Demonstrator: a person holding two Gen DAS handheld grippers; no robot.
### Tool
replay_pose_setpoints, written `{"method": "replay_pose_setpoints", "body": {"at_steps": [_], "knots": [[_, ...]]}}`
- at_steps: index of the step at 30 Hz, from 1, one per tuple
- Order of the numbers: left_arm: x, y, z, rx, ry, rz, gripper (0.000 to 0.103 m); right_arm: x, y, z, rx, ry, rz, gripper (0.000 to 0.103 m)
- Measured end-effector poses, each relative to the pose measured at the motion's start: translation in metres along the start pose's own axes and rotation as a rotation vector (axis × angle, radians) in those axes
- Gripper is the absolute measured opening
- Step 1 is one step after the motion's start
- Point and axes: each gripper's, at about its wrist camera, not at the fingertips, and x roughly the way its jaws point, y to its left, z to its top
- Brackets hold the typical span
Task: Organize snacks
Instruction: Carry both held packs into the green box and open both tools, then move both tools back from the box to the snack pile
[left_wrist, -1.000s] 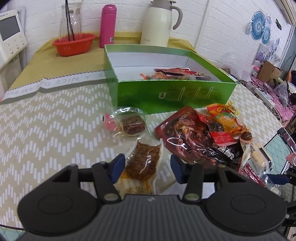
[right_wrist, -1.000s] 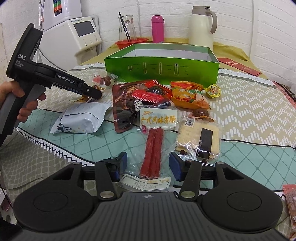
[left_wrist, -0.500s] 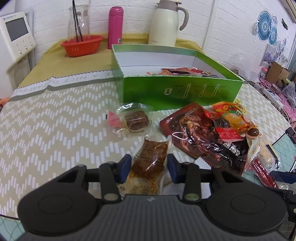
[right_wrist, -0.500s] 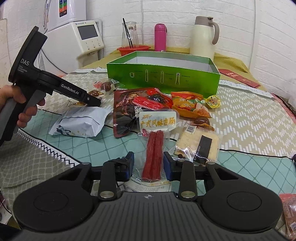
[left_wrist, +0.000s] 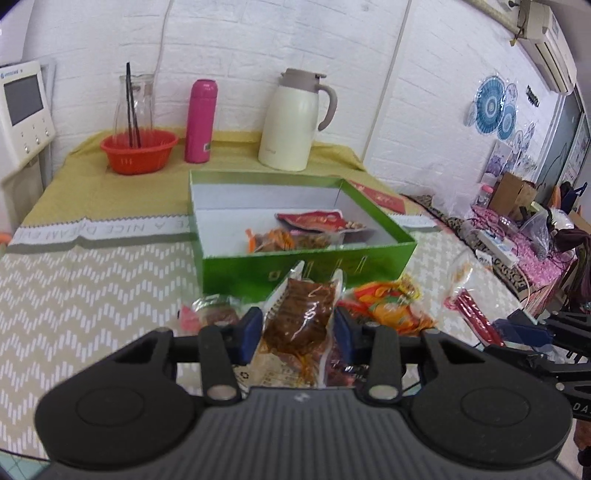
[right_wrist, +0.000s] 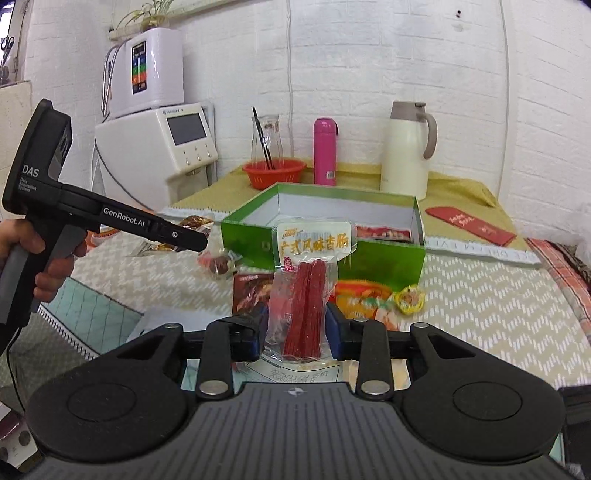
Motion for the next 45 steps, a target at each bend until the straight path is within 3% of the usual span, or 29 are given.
{"method": "replay_pose_setpoints", "body": {"at_steps": [5, 12, 22, 29, 31, 32, 33, 34, 35, 37, 38, 45], "knots": [[0.018, -0.007, 0.034, -0.012, -0.042, 0.004, 0.040, 0.025, -0.019, 0.034, 0.002, -0.046, 0.007, 0.059], [0.062, 0.002, 0.072, -0.042, -0.051, 0.068, 0.040, 0.081, -0.034, 0.073, 0.012, -0.058, 0.030, 0.059], [0.129, 0.033, 0.086, -0.099, 0.000, 0.104, 0.040, 0.170, -0.052, 0.084, 0.042, 0.041, 0.070, 0.060], [0.155, 0.049, 0.087, -0.112, 0.027, 0.115, 0.040, 0.211, -0.057, 0.081, 0.031, 0.115, 0.064, 0.062], [0.160, 0.049, 0.087, -0.096, 0.032, 0.104, 0.046, 0.220, -0.056, 0.082, 0.015, 0.141, 0.079, 0.069], [0.161, 0.048, 0.086, -0.088, 0.026, 0.095, 0.053, 0.224, -0.054, 0.081, -0.002, 0.151, 0.080, 0.072], [0.159, 0.046, 0.085, -0.085, 0.007, 0.092, 0.069, 0.225, -0.051, 0.080, -0.025, 0.152, 0.074, 0.079], [0.157, 0.045, 0.084, -0.084, -0.012, 0.093, 0.070, 0.225, -0.049, 0.079, -0.052, 0.148, 0.070, 0.095], [0.156, 0.044, 0.084, -0.084, -0.031, 0.096, 0.074, 0.224, -0.048, 0.077, -0.075, 0.138, 0.065, 0.103], [0.152, 0.041, 0.084, -0.092, -0.044, 0.122, 0.090, 0.217, -0.047, 0.075, -0.103, 0.105, 0.058, 0.103], [0.150, 0.041, 0.083, -0.101, -0.061, 0.141, 0.093, 0.214, -0.047, 0.074, -0.110, 0.089, 0.059, 0.103], [0.129, 0.031, 0.083, -0.097, -0.089, 0.179, 0.093, 0.194, -0.049, 0.077, -0.105, 0.073, 0.040, 0.103]]}}
